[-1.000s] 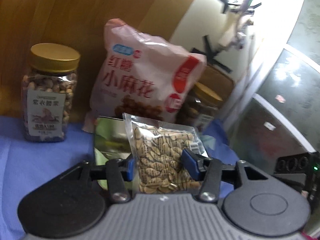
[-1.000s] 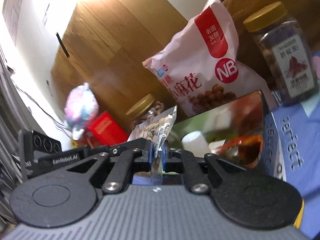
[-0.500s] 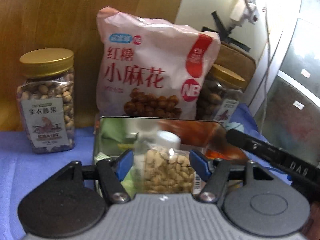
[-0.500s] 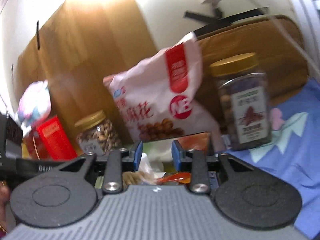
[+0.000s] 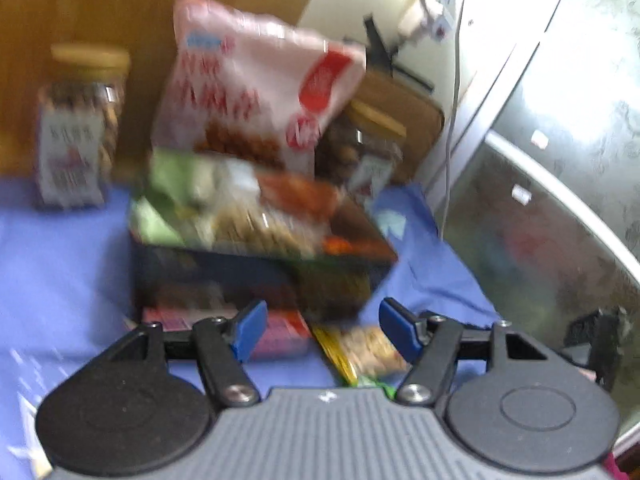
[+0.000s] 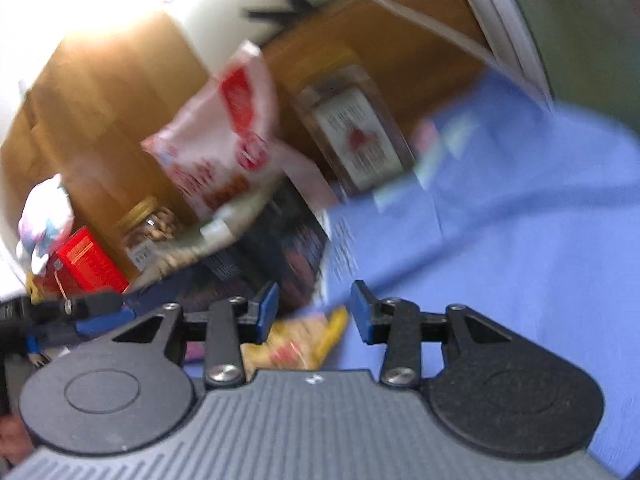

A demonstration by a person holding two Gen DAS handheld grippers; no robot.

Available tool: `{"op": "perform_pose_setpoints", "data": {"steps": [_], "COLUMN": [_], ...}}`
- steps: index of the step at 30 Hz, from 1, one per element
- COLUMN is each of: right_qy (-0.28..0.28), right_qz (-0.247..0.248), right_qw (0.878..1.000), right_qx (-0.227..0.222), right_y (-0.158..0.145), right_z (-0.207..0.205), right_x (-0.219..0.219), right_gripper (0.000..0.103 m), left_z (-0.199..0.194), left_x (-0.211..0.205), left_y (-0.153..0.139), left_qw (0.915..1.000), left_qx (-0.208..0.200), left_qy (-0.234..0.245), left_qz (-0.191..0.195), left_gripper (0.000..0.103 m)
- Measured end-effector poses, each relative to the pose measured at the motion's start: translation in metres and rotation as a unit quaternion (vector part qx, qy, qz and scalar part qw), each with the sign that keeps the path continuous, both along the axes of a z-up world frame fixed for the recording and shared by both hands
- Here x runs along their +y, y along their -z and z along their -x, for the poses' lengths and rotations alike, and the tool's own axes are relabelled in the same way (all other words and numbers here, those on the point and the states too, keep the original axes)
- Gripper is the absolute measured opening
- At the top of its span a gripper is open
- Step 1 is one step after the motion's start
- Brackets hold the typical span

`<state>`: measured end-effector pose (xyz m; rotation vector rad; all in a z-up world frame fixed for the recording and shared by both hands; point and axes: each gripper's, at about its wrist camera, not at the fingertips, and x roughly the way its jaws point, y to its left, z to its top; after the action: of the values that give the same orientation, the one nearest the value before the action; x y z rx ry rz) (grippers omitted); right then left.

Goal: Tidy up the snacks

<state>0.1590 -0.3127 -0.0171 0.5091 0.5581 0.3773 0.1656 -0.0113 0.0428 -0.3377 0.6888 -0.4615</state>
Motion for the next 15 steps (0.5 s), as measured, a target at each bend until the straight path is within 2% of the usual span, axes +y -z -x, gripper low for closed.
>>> {"op": "perform_pose_setpoints", "data": {"steps": [1, 2, 3, 4, 5, 7, 8, 9, 10, 15], "right_qy": [-0.007, -0.014, -0.021, -0.034, -0.042, -0.053, -0.065, -0.079, -0.089, -0.139], "right_qz": [-0.022, -0.039, -0.051, -0.058, -0.054, -0.042, -0.047, -0.052, -0.048, -0.037], "right_qw": [0.999, 0.998, 0.997, 0.996, 0.995, 0.996, 0.995, 0.994, 0.993, 0.988], "right_qx": [0.023, 0.041, 0.054, 0.065, 0.068, 0.06, 0.061, 0.064, 0.061, 0.049], "right_y": [0.006, 0.011, 0.016, 0.02, 0.022, 0.016, 0.016, 0.017, 0.017, 0.01], "right_z": [-0.004, -0.007, -0.009, -0.01, -0.011, -0.007, -0.006, -0.005, -0.002, 0.007], "right_x": [-0.003, -0.003, -0.002, 0.002, 0.007, 0.015, 0.018, 0.022, 0.027, 0.056], "right_gripper": [0.043, 0.039, 0.029, 0.026, 0.024, 0.022, 0.021, 0.021, 0.021, 0.021], "left_z": [-0.002, -0.006, -0.009, -0.013, -0.017, -0.021, -0.019, -0.017, -0.016, 0.016], "left_x": [-0.005, -0.012, -0.016, -0.02, -0.024, -0.028, -0.027, -0.025, -0.023, 0.002], "left_y": [0.006, 0.013, 0.02, 0.027, 0.034, 0.046, 0.047, 0.047, 0.047, 0.039], "left_qw": [0.9999, 0.9997, 0.9993, 0.9988, 0.9982, 0.9973, 0.998, 0.9978, 0.9975, 0.999], "left_qx": [0.01, 0.024, 0.035, 0.047, 0.058, 0.072, 0.063, 0.064, 0.068, 0.041], "left_qy": [0.005, 0.012, 0.015, 0.016, 0.016, 0.014, 0.012, 0.014, 0.019, -0.002], "left_qz": [0.0, 0.001, 0.002, 0.003, 0.002, -0.005, -0.007, -0.008, -0.003, -0.018], "left_gripper": [0.064, 0.064, 0.064, 0.064, 0.064, 0.056, 0.054, 0.045, 0.041, 0.041]}}
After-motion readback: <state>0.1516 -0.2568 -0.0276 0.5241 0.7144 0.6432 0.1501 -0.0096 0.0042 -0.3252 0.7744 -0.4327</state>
